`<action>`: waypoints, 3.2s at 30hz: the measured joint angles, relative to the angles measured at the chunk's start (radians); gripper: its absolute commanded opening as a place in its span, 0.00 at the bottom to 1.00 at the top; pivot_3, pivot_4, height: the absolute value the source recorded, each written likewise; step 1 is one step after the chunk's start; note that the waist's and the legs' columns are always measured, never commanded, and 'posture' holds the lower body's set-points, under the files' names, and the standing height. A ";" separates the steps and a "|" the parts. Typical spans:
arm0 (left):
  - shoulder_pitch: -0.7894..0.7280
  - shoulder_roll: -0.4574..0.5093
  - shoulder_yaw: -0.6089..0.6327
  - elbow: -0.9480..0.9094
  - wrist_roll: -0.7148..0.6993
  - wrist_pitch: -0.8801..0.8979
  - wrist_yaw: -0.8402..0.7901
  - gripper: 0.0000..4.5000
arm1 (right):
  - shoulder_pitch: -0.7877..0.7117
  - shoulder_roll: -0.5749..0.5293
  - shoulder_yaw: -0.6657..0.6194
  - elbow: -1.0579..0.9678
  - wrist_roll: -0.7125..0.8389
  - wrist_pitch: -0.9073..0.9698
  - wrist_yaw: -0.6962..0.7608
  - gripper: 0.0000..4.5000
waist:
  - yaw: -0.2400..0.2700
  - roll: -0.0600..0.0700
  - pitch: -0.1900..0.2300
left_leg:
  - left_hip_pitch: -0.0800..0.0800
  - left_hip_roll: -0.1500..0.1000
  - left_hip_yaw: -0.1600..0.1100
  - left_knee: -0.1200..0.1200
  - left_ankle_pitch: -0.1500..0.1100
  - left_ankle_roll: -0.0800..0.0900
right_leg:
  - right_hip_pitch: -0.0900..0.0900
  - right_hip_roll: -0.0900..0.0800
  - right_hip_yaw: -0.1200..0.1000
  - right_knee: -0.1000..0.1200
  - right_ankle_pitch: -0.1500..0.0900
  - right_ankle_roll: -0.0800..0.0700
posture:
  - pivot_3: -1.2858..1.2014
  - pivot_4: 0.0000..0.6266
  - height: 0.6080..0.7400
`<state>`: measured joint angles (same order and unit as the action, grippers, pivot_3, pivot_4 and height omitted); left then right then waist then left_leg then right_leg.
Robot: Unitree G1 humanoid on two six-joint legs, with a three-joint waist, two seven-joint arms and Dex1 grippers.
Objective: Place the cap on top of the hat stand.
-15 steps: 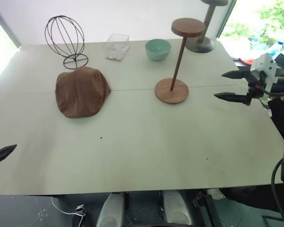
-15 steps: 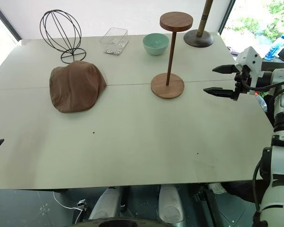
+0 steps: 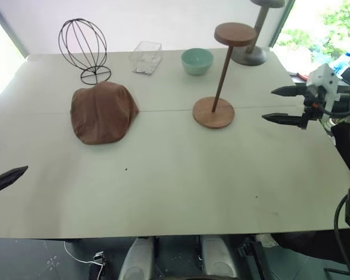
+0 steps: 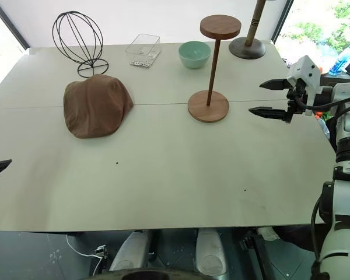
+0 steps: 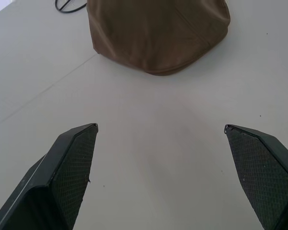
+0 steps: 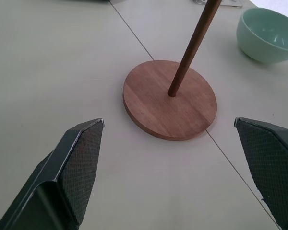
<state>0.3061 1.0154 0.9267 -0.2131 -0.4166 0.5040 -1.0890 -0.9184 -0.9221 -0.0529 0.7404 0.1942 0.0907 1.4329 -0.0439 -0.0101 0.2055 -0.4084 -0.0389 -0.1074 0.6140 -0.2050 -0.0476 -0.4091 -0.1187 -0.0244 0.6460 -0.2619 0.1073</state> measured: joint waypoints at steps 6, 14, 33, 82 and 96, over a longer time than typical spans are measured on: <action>-0.110 0.031 -0.139 -0.072 -0.011 0.007 0.019 0.98 | 0.039 -0.006 -0.005 -0.193 0.027 0.076 0.002 1.00 | 0.001 0.000 0.000 | 0.000 0.000 0.000 0.000 0.000 0.000 | 0.000 0.000 0.001 0.000 0.001 0.002 | 0.52 0.24 1.00; -0.224 0.035 -0.492 -0.120 0.145 -0.148 0.102 0.98 | 0.297 -0.008 -0.043 -0.843 0.192 0.442 -0.152 1.00 | 0.006 0.001 0.000 | -0.001 0.000 0.001 0.000 0.000 0.000 | -0.001 0.001 0.002 0.001 0.002 0.003 | 0.52 0.24 1.00; -0.614 -0.168 -0.996 0.386 0.758 -0.603 0.562 0.98 | 0.310 0.042 -0.105 -1.287 0.506 0.865 -0.573 1.00 | 0.033 -0.001 -0.001 | -0.002 0.001 0.003 0.002 0.000 0.000 | -0.001 0.001 0.001 0.001 0.004 0.003 | 0.52 0.24 1.00; -1.646 -0.522 -1.129 0.790 0.778 -0.960 0.743 0.01 | 0.337 -0.200 -0.357 -1.018 0.493 0.791 -0.600 1.00 | 0.050 -0.003 -0.002 | -0.019 -0.001 0.003 0.016 0.000 0.001 | 0.000 0.000 -0.003 -0.015 0.017 0.018 | 0.52 0.24 1.00; -1.684 -0.701 -1.233 0.919 0.842 -1.112 0.774 0.01 | 0.360 -0.217 -0.514 -1.031 0.545 0.843 -0.647 1.00 | 0.034 -0.002 -0.002 | -0.019 -0.001 0.003 0.018 0.000 0.001 | 0.000 0.000 -0.002 -0.014 0.017 0.018 | 0.52 0.24 1.00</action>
<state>-1.3779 0.3147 -0.3062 0.7056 0.4258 -0.6081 -0.3145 -0.5579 -1.1389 -0.5674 -0.2902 0.7388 0.9341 0.7860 -0.0096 -0.0122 0.2034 -0.4269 -0.0399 -0.1043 0.6315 -0.2046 -0.0466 -0.4090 -0.1185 -0.0263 0.6318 -0.2451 0.1249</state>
